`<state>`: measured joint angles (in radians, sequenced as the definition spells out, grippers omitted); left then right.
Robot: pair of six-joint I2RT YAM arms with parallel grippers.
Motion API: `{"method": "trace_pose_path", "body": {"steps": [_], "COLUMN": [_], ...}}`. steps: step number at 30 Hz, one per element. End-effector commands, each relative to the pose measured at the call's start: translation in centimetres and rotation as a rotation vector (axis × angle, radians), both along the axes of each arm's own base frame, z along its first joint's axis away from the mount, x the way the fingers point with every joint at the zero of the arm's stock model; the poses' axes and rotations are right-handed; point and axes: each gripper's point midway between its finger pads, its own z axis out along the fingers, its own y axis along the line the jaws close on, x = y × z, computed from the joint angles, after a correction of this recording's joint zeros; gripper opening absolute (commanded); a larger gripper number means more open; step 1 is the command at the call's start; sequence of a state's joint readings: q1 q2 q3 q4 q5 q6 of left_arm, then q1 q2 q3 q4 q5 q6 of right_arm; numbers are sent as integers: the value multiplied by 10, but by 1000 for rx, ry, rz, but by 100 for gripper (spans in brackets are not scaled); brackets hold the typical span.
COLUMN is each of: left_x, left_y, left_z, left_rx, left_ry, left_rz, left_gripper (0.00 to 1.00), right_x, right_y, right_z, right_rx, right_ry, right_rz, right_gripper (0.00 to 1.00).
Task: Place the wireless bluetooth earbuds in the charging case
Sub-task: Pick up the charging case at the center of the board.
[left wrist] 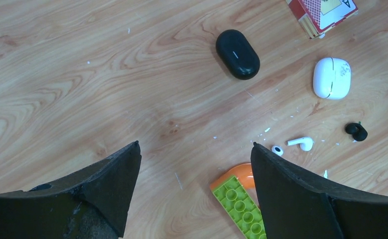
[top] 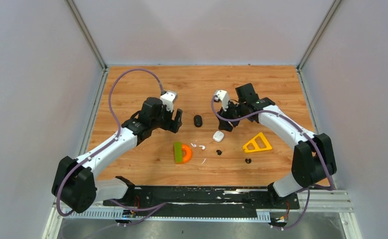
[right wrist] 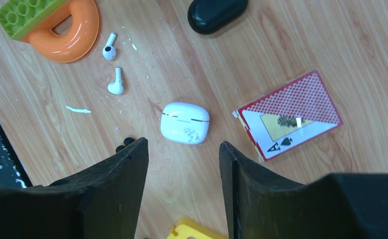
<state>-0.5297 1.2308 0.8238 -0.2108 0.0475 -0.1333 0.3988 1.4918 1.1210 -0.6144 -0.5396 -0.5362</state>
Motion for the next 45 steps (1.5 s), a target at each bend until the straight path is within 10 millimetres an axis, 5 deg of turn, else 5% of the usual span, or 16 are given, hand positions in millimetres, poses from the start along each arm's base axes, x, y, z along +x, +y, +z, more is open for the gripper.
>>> {"method": "trace_pose_path", "body": {"steps": [1, 5, 15, 32, 37, 45], "left_x": [5, 6, 7, 13, 14, 14], "left_y": [1, 2, 12, 34, 34, 31], "left_z": [20, 20, 28, 24, 22, 23], "left_rx": [-41, -44, -23, 38, 42, 31], "left_ry": [-53, -34, -66, -87, -84, -78], "left_rz": [38, 60, 106, 216, 218, 211], "left_gripper": [89, 100, 100, 100, 100, 100], "right_x": [15, 22, 14, 46, 49, 11], "right_y": [8, 8, 26, 54, 43, 14], "right_z": [-10, -22, -20, -36, -41, -46], "right_rx": [-72, -135, -165, -179, -254, -337], "right_ry": [-34, -13, 37, 138, 133, 86], "right_rz": [80, 83, -4, -87, -105, -116], "right_gripper": [54, 52, 53, 64, 63, 74]}}
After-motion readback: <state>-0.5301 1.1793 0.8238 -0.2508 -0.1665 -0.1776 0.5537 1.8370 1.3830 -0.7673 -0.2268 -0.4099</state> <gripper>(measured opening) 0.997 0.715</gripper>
